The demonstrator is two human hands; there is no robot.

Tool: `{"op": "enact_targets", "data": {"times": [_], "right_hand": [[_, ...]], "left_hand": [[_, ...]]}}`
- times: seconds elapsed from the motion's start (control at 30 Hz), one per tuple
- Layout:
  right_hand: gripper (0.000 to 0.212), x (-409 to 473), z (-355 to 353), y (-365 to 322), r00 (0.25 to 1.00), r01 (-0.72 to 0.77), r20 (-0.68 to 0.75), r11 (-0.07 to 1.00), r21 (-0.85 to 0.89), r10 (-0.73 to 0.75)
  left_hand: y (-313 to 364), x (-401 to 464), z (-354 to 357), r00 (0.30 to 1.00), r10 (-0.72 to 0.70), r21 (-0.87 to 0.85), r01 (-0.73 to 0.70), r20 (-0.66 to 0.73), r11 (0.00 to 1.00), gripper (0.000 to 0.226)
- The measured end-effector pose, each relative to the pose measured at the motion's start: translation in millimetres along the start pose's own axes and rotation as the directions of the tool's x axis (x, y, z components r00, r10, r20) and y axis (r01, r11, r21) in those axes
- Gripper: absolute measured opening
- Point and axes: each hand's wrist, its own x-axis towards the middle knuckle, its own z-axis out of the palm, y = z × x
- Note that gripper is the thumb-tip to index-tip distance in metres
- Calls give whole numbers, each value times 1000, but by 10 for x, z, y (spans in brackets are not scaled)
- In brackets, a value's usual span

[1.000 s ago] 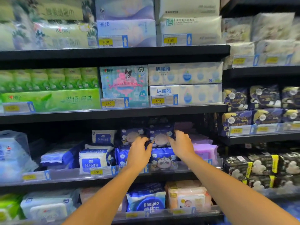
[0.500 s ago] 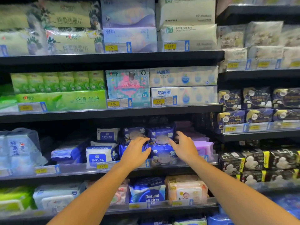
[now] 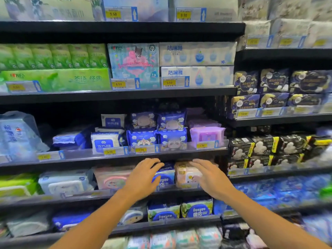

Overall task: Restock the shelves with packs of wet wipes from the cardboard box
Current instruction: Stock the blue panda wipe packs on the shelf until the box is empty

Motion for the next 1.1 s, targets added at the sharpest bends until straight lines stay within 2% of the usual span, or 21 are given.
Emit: {"op": "enact_targets", "data": {"times": [0.07,0.13,0.23,0.37,0.6,0.77,0.9,1.1], "right_hand": [[57,-151,263,116,988,-46,146,999,-26,50],[63,-200,448,174,958,-128,248,989,-68,141],[66,-167,653,127,939,-183,277,979,-91,201],[68,-146,822,114,947,-185,248,977,-108,207],[73,-184,746,356,950,-130,262,978,-160,169],[71,-146,728,258,946,-168,254,974,-153,203],[81,-119,800,249,945,-185,242,969,-165,221],[79,-3,808,188,923,-228,256,945,-237,286]], "left_hand": [[63,-140,264,985,-95,34,91,141,995,57],[87,-218,456,938,-219,60,210,270,976,62],[193,-218,621,876,-331,114,311,351,943,66],[242,-183,839,880,-347,142,317,324,938,73],[-50,-166,862,902,-282,-52,316,327,947,71],[82,-84,857,889,-321,65,317,327,946,76],[107,-28,862,894,-333,80,325,300,942,72],[-20,5,908,869,-327,-5,354,371,935,75]]}}
